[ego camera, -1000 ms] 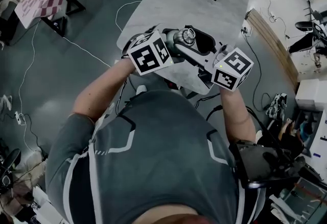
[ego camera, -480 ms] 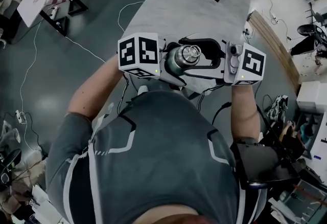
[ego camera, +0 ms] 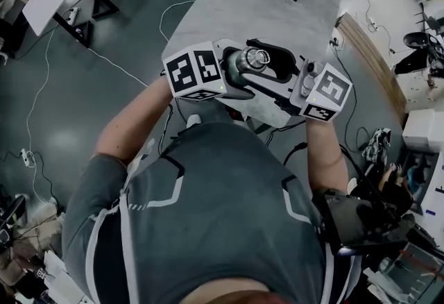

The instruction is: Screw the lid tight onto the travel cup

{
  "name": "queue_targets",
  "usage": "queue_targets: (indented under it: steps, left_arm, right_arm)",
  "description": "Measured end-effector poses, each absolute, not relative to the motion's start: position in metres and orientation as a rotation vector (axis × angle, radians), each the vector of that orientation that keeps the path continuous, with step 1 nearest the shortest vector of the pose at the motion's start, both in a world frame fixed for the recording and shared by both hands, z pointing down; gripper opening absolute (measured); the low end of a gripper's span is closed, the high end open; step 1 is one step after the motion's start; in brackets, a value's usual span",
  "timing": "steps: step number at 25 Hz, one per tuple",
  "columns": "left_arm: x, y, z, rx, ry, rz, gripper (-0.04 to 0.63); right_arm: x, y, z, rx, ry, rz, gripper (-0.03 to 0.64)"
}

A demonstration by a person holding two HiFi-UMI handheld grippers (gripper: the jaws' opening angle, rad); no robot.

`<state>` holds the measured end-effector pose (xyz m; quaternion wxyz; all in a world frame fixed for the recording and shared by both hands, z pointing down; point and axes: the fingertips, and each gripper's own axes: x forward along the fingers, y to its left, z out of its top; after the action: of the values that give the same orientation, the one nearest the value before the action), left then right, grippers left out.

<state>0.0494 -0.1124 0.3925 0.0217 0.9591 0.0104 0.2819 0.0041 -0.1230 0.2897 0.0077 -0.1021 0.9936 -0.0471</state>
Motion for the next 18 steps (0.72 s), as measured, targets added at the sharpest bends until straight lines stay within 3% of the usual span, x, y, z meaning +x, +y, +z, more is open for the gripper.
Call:
queue_targets:
  steps: [7, 13, 18]
  left_arm:
    - [0.048, -0.127, 0.396, 2.992, -0.06, 0.747, 0.4]
    - [0.019, -0.176, 0.396, 2.968, -0.408, 0.464, 0.4]
    - [0.012, -0.202, 0.418, 2.949, -0.561, 0.37, 0.4]
  right_arm:
    - [0.017, -0.122, 0.286, -0.35, 3.145, -0.052, 0.316]
    - [0.059, -0.156, 0.288, -0.787, 3.075, -0.046, 0.311]
    - [0.104, -0.176, 0.317, -1.137, 2.948, -0.163, 0.156]
